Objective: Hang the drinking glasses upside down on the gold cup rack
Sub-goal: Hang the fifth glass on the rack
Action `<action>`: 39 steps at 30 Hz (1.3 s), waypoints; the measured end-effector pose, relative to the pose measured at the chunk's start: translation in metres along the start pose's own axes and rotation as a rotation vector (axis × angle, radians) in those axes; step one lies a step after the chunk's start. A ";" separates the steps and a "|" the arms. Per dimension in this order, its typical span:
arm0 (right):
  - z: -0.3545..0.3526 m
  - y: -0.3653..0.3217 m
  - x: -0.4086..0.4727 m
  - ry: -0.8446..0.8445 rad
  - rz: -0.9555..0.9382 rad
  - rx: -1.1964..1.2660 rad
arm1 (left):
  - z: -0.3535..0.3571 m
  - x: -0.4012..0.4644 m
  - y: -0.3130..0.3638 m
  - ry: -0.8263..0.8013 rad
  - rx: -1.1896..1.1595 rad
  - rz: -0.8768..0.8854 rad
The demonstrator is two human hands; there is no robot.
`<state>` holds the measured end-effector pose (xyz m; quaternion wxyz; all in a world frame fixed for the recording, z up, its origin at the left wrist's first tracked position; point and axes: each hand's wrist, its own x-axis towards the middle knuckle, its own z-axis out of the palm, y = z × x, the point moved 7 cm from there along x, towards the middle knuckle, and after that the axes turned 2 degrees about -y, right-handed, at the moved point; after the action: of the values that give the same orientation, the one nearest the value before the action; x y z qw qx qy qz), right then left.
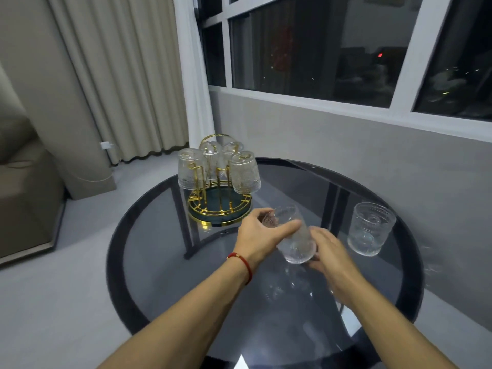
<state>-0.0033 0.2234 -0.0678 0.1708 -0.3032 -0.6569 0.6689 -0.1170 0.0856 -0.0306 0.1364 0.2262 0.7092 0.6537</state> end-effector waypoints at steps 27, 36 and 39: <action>0.211 -0.216 0.031 0.038 -0.767 -0.664 | -0.073 0.021 -0.083 0.024 1.197 0.086; 0.243 -0.197 0.056 -0.006 -0.745 -0.803 | -0.072 0.014 -0.073 -0.002 1.188 0.096; 0.249 -0.189 0.065 -0.027 -0.727 -0.876 | -0.073 0.014 -0.072 -0.014 1.202 0.098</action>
<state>-0.2413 0.0859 0.0940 0.2398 -0.0913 -0.9373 0.2358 -0.1751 0.0268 -0.0927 -0.0407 0.3004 0.9422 0.1423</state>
